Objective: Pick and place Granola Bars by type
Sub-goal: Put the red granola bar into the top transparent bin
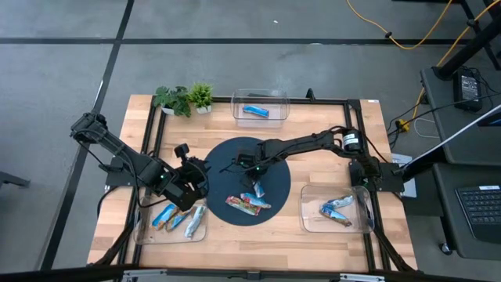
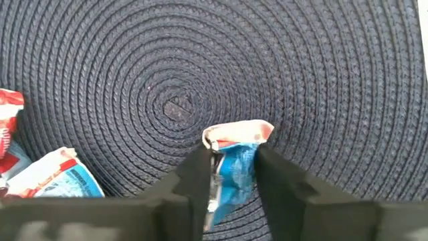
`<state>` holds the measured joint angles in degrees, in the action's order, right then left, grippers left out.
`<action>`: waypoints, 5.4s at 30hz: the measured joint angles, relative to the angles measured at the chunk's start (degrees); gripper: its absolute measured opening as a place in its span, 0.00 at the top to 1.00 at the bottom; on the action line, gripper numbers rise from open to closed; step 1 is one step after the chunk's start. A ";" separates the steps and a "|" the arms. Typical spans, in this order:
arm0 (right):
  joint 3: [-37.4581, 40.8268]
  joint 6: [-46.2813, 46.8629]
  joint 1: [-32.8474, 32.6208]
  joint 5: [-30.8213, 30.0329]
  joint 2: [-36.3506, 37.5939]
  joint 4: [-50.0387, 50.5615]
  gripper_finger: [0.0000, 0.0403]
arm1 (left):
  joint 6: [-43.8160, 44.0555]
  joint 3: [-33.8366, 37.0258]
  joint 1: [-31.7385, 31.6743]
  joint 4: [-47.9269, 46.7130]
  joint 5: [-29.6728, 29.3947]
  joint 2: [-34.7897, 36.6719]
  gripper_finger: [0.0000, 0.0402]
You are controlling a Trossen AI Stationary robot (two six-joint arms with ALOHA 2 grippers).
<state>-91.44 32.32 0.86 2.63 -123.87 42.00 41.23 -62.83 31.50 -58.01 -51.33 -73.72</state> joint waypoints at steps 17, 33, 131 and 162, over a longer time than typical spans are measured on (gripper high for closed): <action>-0.02 -9.12 -0.13 5.48 2.35 8.30 0.95 | 0.00 0.00 0.01 0.01 0.23 0.00 0.81; -0.02 -13.14 -4.25 -0.13 11.10 11.62 0.98 | 0.00 0.00 0.01 0.37 0.26 0.00 0.81; -32.46 -54.12 39.27 9.03 14.15 16.98 0.97 | 1.51 0.00 -2.42 3.88 1.33 -0.01 0.81; -6.54 -57.36 39.30 8.78 12.83 -5.29 0.97 | 4.68 0.00 -2.42 3.88 1.43 -0.01 0.81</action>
<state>-97.97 -25.05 40.16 11.41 -111.04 36.71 45.91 -62.83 29.08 -54.13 -49.90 -73.73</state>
